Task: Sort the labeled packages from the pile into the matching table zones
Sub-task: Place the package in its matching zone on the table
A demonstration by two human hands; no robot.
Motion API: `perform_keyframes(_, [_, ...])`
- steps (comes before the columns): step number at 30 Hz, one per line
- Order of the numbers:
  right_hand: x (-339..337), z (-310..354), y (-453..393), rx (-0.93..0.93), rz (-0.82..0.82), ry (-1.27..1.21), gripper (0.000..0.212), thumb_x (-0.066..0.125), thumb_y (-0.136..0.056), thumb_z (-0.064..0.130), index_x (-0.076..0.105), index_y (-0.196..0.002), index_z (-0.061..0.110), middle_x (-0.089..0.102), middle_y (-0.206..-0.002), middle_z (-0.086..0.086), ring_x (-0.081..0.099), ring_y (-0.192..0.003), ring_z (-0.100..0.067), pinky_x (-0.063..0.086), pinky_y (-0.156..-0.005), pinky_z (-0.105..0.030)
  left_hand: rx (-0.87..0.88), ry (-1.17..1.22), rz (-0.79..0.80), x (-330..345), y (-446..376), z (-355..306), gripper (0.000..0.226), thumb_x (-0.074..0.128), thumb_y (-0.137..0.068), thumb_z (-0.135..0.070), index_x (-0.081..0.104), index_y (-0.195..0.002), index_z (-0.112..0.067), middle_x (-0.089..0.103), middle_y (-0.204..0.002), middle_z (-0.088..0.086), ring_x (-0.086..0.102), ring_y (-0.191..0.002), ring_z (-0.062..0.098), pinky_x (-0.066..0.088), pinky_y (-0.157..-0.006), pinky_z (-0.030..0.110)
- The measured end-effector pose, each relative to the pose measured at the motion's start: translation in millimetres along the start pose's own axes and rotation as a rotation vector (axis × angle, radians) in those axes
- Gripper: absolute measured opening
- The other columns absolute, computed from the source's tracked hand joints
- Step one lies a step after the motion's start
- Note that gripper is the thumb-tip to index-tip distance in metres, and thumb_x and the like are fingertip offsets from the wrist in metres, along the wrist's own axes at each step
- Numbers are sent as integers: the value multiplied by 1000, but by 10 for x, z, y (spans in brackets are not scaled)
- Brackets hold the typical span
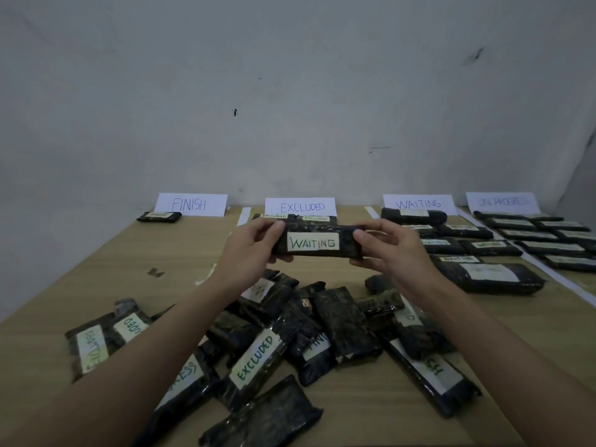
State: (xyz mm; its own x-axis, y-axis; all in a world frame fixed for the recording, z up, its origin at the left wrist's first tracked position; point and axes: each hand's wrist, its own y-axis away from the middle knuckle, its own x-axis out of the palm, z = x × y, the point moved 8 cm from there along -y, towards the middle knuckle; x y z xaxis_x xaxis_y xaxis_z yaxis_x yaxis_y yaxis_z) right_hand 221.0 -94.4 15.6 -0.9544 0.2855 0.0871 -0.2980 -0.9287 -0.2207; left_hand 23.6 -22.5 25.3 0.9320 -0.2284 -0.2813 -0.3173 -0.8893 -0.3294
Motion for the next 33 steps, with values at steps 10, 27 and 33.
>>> perform_keyframes(10, [85, -97, -143, 46, -37, -131, 13, 60, -86, 6, 61, -98, 8, 69, -94, -14, 67, -84, -22, 58, -65, -27, -132, 114, -29, -56, -51, 173, 29, 45, -95, -29, 63, -105, -9, 71, -83, 1, 66, -58, 5, 47, -53, 15])
perform_keyframes(27, [-178, -9, 45, -803, -128, 1504, 59, 79, -60, -4, 62, -116, 6, 66, -109, -19, 64, -100, -32, 55, -78, -37, -72, 3, 114, 1043, -367, -45, 23, 46, -95, -26, 63, -94, -12, 69, -81, 0, 66, -56, 7, 49, -60, 23])
perform_keyframes(33, [-1035, -45, 384, -703, -194, 1575, 50, 71, -64, -7, 65, -112, 5, 66, -108, -23, 65, -100, -36, 55, -77, -46, 110, -403, 457, 1854, -144, -233, 36, 37, -97, -36, 57, -116, -13, 66, -98, 5, 62, -84, 18, 46, -70, 27])
